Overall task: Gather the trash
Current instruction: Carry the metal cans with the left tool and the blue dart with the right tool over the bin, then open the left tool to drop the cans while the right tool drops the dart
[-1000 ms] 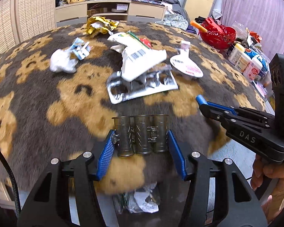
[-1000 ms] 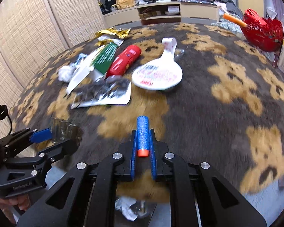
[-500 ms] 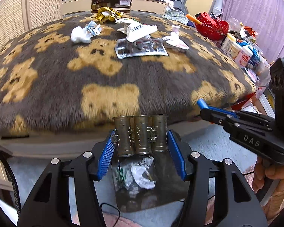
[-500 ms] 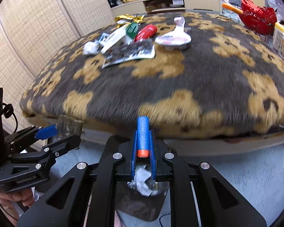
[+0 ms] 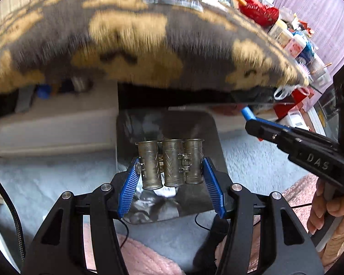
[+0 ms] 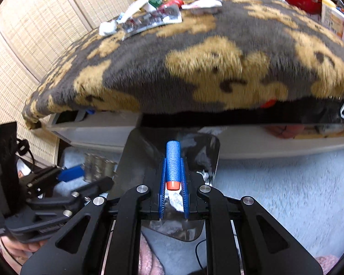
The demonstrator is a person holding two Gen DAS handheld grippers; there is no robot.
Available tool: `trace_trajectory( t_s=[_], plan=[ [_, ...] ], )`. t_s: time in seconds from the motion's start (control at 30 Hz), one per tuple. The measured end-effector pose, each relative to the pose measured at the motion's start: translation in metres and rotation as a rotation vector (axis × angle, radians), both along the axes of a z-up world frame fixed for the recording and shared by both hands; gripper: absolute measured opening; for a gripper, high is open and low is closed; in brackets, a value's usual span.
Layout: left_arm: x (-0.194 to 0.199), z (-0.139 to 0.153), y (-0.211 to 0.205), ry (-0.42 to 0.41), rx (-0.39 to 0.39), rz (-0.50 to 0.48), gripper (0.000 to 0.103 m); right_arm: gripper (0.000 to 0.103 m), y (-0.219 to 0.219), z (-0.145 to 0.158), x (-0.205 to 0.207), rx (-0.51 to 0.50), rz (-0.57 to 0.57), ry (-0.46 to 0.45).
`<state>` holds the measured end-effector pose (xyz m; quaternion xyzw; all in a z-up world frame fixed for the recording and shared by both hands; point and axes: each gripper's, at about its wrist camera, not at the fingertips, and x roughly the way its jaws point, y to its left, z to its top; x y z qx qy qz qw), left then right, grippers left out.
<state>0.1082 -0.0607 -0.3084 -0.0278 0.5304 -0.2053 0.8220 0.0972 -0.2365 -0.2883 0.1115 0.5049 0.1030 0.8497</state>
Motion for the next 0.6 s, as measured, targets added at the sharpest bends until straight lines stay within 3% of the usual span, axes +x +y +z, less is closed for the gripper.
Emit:
trace_trajectory(
  t_s=[0.3,0.6],
  plan=[
    [-0.003,-0.034,-0.008,0.054,0.002,-0.018,0.053,0.014,0.006,-0.038,0.005,0.038,-0.01,0.087],
    [0.001,-0.04,-0.006,0.09,0.013,-0.02,0.053,0.017,0.017,-0.038,0.011,0.012,-0.001,0.08]
  ],
)
